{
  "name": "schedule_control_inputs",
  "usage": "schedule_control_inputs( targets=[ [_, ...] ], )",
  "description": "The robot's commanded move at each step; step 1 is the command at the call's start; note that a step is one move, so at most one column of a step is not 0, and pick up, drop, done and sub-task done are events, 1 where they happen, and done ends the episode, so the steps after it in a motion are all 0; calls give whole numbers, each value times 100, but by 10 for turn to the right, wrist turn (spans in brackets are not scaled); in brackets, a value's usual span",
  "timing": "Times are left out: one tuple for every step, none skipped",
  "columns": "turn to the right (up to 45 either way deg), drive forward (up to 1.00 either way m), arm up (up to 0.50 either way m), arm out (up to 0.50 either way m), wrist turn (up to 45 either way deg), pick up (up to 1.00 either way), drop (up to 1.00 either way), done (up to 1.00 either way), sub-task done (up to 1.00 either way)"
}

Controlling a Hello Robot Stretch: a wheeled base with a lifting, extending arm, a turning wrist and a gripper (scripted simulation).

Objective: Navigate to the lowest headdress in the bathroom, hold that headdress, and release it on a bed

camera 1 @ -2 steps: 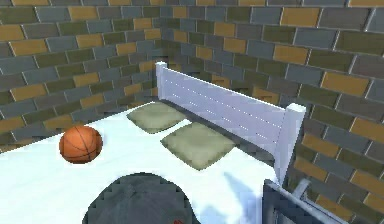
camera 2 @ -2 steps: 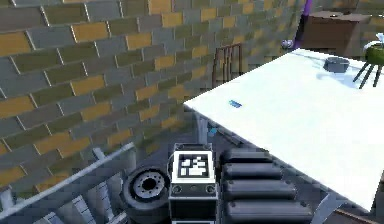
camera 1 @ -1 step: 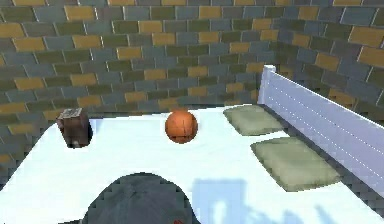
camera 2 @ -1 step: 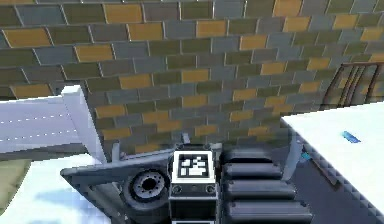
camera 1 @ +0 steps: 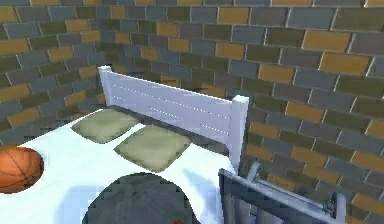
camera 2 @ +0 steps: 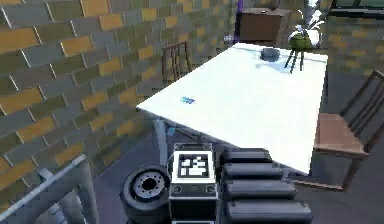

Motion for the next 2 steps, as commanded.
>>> schedule_control_inputs(
  targets=[
    [450, 0, 0, 0, 0, 0, 0, 0, 0],
    [450, 0, 0, 0, 0, 0, 0, 0, 0]
  ],
)
